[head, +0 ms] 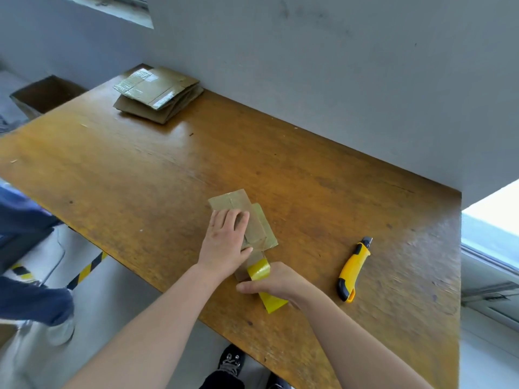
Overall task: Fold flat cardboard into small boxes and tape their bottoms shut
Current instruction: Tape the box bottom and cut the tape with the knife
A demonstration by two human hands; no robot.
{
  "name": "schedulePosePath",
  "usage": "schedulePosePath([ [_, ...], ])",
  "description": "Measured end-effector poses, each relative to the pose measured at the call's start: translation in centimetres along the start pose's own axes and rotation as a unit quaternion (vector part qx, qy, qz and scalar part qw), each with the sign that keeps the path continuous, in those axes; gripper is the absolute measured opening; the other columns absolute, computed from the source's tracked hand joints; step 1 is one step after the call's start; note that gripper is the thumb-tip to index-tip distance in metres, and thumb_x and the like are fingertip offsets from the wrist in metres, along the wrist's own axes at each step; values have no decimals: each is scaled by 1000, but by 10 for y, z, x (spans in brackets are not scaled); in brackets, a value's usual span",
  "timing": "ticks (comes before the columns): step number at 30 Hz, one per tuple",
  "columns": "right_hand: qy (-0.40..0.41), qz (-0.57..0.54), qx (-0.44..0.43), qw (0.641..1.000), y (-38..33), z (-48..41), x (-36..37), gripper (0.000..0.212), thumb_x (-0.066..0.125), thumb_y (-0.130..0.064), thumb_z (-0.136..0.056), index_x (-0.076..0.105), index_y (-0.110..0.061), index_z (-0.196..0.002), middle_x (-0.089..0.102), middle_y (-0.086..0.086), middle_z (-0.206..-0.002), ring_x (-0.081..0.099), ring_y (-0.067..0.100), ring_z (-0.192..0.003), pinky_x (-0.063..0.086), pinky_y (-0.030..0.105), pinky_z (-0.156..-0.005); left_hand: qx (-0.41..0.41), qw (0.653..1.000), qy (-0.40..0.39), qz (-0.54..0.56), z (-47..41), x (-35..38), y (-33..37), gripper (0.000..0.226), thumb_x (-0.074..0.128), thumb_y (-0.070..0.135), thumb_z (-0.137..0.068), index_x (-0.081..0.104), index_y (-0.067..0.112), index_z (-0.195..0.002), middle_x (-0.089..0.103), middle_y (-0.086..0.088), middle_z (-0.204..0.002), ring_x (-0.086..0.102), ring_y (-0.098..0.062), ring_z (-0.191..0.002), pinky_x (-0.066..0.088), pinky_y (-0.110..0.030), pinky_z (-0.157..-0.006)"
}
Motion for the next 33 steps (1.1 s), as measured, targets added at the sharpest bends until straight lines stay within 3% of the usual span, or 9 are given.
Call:
schedulePosePath([
  [5, 14, -12, 25, 1000, 6, 3, -1, 82, 84, -66, -51, 66, -11, -109, 67, 4, -106, 61, 19, -96, 43, 31, -74, -4, 1000, -6, -12, -1, 0, 2, 80, 62, 49, -85, 26, 15, -148, 31, -7, -143, 26, -29, -135, 11, -45, -118],
  [10, 30, -67, -24, 997, 7, 8, 9, 75, 80, -71, -53, 65, -12, -98, 67, 3, -92, 62, 19, -89, 44, 33, -76, 1, 997, -31, 66, -1, -6, -5, 88, 64, 46, -85, 15, 20, -153, 18, -5, -156, 10, -24, -145, 4, -40, -119],
  [14, 41, -92, -51, 994, 6, 10, 10, 75, 84, -62, -57, 61, -21, -115, 68, 2, -109, 63, 20, -103, 52, 39, -93, -13, 976, 24, 217, 17, -15, -11, 82, 67, 14, -80, 24, 23, -150, 7, 1, -159, -3, -16, -148, 7, -38, -120],
  [18, 53, -87, -65, 993, 6, 13, 7, 75, 86, -55, -59, 56, -21, -119, 66, 0, -111, 62, 18, -103, 52, 35, -88, -214, 900, 197, 326, 48, -14, -4, 39, 59, 2, -69, 46, 20, -100, 44, 1, -106, 43, -17, -99, 42, -25, -79],
  [22, 58, -94, -91, 990, 8, 16, 7, 66, 87, -47, -64, 57, -22, -117, 66, -2, -110, 61, 15, -102, 51, 30, -84, -364, 828, 66, 422, 61, 11, 17, 11, 57, 31, -83, 48, 25, -80, 55, 4, -78, 53, -14, -69, 39, -27, -54],
  [27, 0, -59, -104, 993, 9, 30, -7, 39, 79, -55, -69, 59, -37, -97, 64, -17, -95, 60, -1, -86, 44, 19, -67, -426, 719, -44, 548, 60, 24, 27, 27, 62, 46, -87, 60, 21, -97, 63, 2, -95, 61, -15, -83, 51, -32, -65],
  [29, 92, -66, -112, 987, 18, 32, -28, 27, 69, -52, -76, 60, -33, -92, 64, -10, -95, 61, 8, -87, 49, 28, -69, -436, 702, -72, 559, 59, 22, 26, 27, 64, 44, -88, 62, 19, -97, 65, -4, -96, 62, -21, -79, 53, -34, -60],
  [31, 308, -67, -91, 945, 35, 33, -57, 20, 62, -42, -83, 64, -24, -92, 65, 1, -98, 60, 22, -92, 52, 42, -78, -445, 693, -105, 558, 60, 19, 28, 29, 64, 47, -87, 63, 19, -95, 64, -5, -95, 60, -22, -74, 50, -29, -52],
  [33, 448, 23, -3, 894, 55, 35, -77, 37, 60, -43, -87, 60, -18, -114, 57, 8, -119, 51, 29, -111, 46, 44, -91, -453, 654, -146, 588, 60, 17, 35, 27, 64, 45, -88, 63, 20, -98, 64, -8, -97, 61, -22, -69, 49, -26, -48],
])
Point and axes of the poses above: each hand's wrist, its own z-axis away from the middle knuckle, its own x-axis out of the palm, y = z × x, the point moved 3 cm from there along -z, towards the middle knuckle
